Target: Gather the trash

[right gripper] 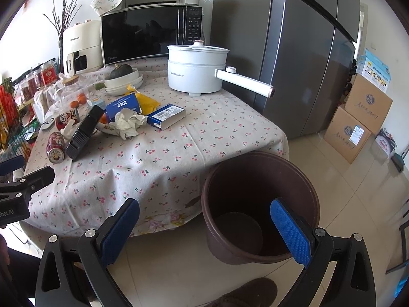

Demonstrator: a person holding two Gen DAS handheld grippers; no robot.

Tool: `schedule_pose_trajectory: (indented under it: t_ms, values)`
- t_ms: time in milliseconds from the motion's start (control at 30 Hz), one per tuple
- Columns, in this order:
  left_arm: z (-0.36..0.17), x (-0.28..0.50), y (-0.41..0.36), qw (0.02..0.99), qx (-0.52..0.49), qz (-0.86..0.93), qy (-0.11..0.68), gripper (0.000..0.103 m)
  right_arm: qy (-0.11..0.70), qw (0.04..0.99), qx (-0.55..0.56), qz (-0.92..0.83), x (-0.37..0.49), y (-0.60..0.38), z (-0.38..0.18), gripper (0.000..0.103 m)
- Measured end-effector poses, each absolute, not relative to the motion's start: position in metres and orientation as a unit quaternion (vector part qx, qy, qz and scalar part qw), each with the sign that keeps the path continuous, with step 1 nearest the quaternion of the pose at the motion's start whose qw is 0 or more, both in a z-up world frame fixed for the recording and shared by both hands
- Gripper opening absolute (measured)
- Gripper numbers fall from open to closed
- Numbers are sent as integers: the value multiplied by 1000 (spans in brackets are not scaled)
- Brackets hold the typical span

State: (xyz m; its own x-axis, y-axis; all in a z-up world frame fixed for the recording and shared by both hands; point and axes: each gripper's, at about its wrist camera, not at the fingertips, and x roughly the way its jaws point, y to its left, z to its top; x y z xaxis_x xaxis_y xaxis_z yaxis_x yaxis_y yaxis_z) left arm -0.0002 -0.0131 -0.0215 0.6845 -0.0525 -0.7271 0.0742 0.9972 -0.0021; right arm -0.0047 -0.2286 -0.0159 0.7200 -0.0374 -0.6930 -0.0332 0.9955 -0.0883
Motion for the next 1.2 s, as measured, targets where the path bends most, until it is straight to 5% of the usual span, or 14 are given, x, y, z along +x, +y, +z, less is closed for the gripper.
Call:
schedule_pose_trajectory:
  t_ms: [1200]
  values:
    - [-26, -2, -17, 914, 15, -40, 403, 102, 375, 926, -45, -2, -5, -230, -18, 103]
